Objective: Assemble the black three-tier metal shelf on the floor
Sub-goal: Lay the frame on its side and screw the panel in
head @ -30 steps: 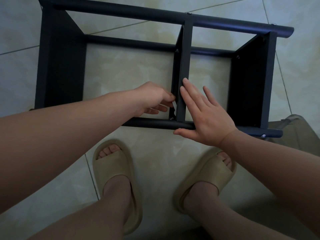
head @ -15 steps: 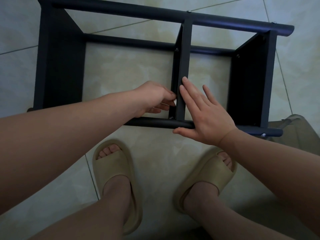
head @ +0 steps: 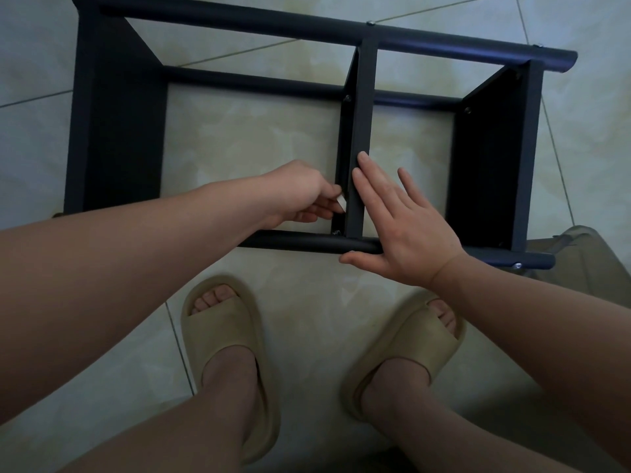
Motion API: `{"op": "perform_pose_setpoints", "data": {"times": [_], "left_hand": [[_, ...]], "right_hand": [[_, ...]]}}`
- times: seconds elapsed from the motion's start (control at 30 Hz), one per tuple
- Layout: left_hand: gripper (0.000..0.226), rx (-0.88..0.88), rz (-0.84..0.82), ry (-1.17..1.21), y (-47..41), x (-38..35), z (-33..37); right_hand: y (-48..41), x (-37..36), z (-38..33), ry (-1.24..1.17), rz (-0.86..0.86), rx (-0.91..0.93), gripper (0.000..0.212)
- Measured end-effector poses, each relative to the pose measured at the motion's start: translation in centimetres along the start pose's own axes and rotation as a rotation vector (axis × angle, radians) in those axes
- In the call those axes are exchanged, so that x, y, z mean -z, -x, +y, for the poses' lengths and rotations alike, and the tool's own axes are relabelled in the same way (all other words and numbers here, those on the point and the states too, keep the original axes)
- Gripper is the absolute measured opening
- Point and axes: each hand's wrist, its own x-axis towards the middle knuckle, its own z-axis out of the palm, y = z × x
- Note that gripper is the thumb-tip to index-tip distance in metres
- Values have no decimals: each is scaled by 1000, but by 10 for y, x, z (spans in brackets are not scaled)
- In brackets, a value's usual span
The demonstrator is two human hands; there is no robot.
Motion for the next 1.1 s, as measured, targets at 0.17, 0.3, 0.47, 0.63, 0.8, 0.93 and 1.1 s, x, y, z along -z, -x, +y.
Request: {"op": "perform_pose_setpoints", "data": {"times": [0.17, 0.3, 0.47, 0.63, 0.8, 0.93, 1.1], "left_hand": [[13, -30, -18, -33, 0, 7, -5], [14, -56, -43, -68, 0, 12, -9], [16, -84, -68, -131, 1, 17, -12], [19, -113, -84, -173, 4, 20, -14], [19, -146, -97, -255, 10, 22, -17], [20, -176, -109, -342, 12, 24, -17], [21, -207, -127, -408, 10, 25, -21]], "right_hand": [[0, -1, 0, -5, 20, 6, 107], [0, -1, 0, 0, 18, 7, 107], [-1, 0, 0, 7, 0, 2, 107], [-1, -1, 0, 13, -13, 1, 107], [-1, 0, 0, 21, -9, 3, 106], [-2, 0, 0, 23, -5, 1, 106], [-1, -1, 0, 25, -7, 1, 106]]}}
